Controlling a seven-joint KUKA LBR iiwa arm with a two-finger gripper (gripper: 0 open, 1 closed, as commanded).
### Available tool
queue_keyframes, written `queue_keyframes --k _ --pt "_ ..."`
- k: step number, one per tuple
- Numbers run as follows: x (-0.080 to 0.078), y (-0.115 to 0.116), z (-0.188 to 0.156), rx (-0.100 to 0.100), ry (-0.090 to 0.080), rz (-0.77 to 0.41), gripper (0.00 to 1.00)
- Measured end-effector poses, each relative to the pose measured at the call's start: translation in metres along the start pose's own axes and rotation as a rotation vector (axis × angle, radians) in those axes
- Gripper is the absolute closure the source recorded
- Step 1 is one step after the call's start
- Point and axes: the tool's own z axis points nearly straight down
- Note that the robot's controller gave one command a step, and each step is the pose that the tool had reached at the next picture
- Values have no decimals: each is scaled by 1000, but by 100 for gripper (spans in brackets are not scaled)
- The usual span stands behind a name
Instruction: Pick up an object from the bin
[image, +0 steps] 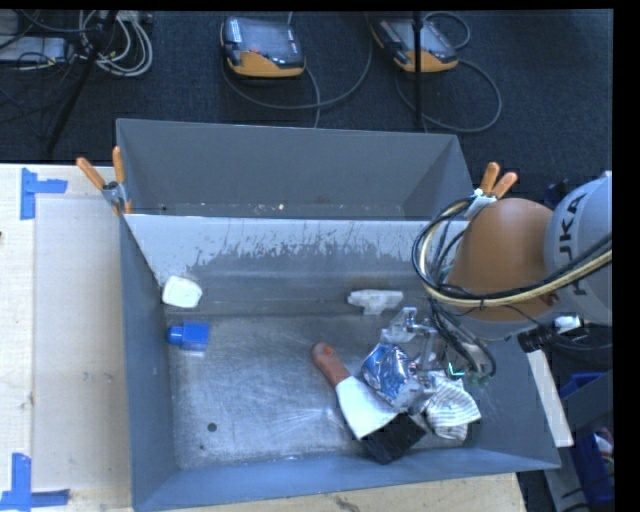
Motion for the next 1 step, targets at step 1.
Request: queue_keyframes --k 1 --pt "-2 0 -3 1 -6 -2 0"
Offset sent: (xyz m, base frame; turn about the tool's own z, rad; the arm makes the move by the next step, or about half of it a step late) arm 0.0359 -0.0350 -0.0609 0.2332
